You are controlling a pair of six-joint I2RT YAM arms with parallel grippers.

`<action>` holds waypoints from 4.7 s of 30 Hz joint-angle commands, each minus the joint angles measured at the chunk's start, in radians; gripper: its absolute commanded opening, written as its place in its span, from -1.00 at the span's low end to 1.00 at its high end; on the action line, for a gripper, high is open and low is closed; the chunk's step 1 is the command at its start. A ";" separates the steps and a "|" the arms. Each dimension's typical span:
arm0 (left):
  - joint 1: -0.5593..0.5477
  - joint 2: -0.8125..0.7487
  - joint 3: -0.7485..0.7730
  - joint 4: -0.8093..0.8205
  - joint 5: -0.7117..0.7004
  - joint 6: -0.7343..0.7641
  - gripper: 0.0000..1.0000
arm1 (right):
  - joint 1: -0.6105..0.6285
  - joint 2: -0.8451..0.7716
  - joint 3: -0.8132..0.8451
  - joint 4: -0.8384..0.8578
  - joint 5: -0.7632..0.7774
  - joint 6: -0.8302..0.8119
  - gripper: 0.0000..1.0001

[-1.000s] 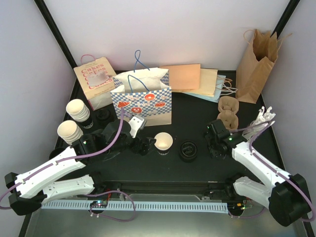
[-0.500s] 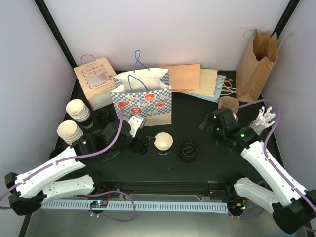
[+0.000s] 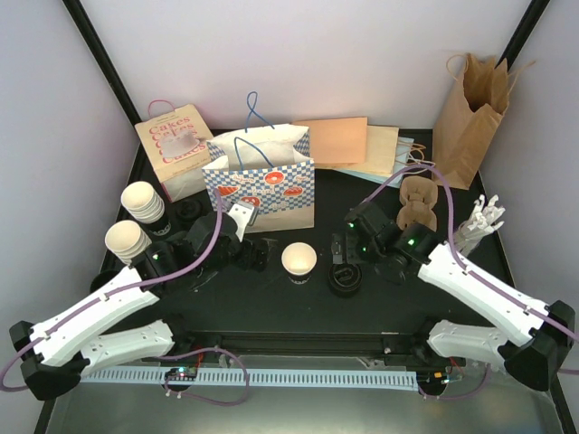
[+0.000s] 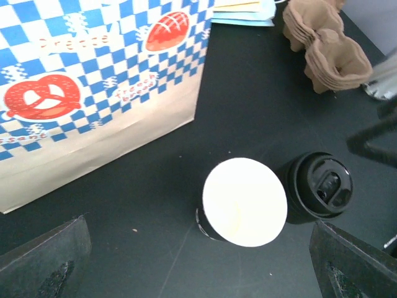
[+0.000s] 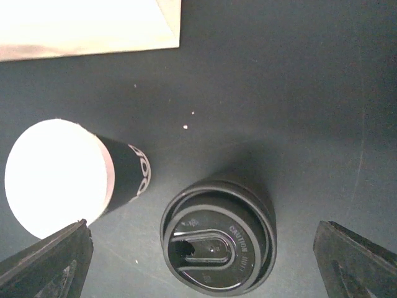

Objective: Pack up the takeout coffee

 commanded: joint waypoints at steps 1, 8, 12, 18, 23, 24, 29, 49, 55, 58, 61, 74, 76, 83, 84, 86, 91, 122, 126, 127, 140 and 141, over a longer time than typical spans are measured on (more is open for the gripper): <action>0.043 -0.022 -0.018 0.002 0.003 -0.030 0.98 | 0.042 -0.006 -0.027 -0.024 0.006 -0.054 0.99; 0.087 -0.026 -0.038 0.022 0.031 -0.031 0.97 | 0.128 0.066 0.001 -0.060 0.038 -0.073 0.97; 0.091 -0.025 -0.040 0.026 0.031 -0.031 0.97 | 0.183 0.114 0.017 -0.085 0.066 -0.055 0.96; 0.095 -0.024 -0.048 0.027 0.030 -0.029 0.97 | 0.199 0.144 -0.016 -0.064 0.062 -0.050 0.94; 0.097 -0.020 -0.048 0.027 0.030 -0.023 0.97 | 0.200 0.170 -0.025 -0.053 0.070 -0.032 0.87; 0.097 -0.020 -0.048 0.027 0.030 -0.023 0.97 | 0.200 0.177 -0.025 -0.058 0.080 -0.026 0.87; 0.099 -0.018 -0.048 0.027 0.030 -0.018 0.97 | 0.200 0.210 -0.021 -0.081 0.117 -0.007 0.88; 0.103 -0.020 -0.054 0.023 0.034 -0.012 0.97 | 0.200 0.268 -0.042 -0.081 0.128 0.026 0.72; 0.104 -0.022 -0.058 0.022 0.034 -0.012 0.97 | 0.199 0.289 -0.045 -0.083 0.135 0.028 0.66; 0.105 -0.022 -0.060 0.020 0.034 -0.012 0.97 | 0.200 0.290 -0.038 -0.088 0.143 0.031 0.60; 0.106 -0.022 -0.060 0.022 0.033 -0.009 0.97 | 0.200 0.269 -0.025 -0.104 0.157 0.035 0.55; 0.108 -0.018 -0.054 0.030 0.039 0.000 0.97 | 0.199 0.233 0.121 -0.215 0.177 -0.009 0.55; 0.115 -0.017 -0.054 0.036 0.058 -0.004 0.97 | 0.198 0.242 0.146 -0.192 0.134 -0.053 0.55; 0.205 -0.042 -0.091 0.086 0.220 -0.026 0.98 | 0.199 0.295 0.240 -0.183 0.054 -0.118 0.55; 0.212 -0.045 -0.095 0.089 0.230 -0.024 0.98 | 0.199 0.294 0.243 -0.171 0.030 -0.133 0.55; 0.233 -0.045 -0.106 0.099 0.271 -0.025 0.97 | 0.198 0.305 0.251 -0.154 -0.026 -0.161 0.55; 0.276 -0.013 -0.135 0.150 0.412 -0.052 0.97 | 0.199 0.349 0.288 -0.129 -0.079 -0.197 0.55; 0.422 0.176 -0.222 0.190 0.643 -0.116 0.02 | 0.218 0.541 0.421 -0.084 -0.055 -0.262 0.55; 0.422 0.205 -0.240 0.232 0.676 -0.122 -0.14 | 0.226 0.562 0.436 -0.095 -0.058 -0.272 0.55; 0.423 0.207 -0.243 0.243 0.679 -0.123 -0.16 | 0.228 0.569 0.441 -0.101 -0.058 -0.275 0.54; 0.422 0.246 -0.267 0.298 0.712 -0.129 -0.19 | 0.252 0.572 0.489 -0.178 0.029 -0.259 0.55; 0.422 0.246 -0.267 0.300 0.714 -0.127 -0.19 | 0.252 0.567 0.492 -0.177 0.028 -0.259 0.55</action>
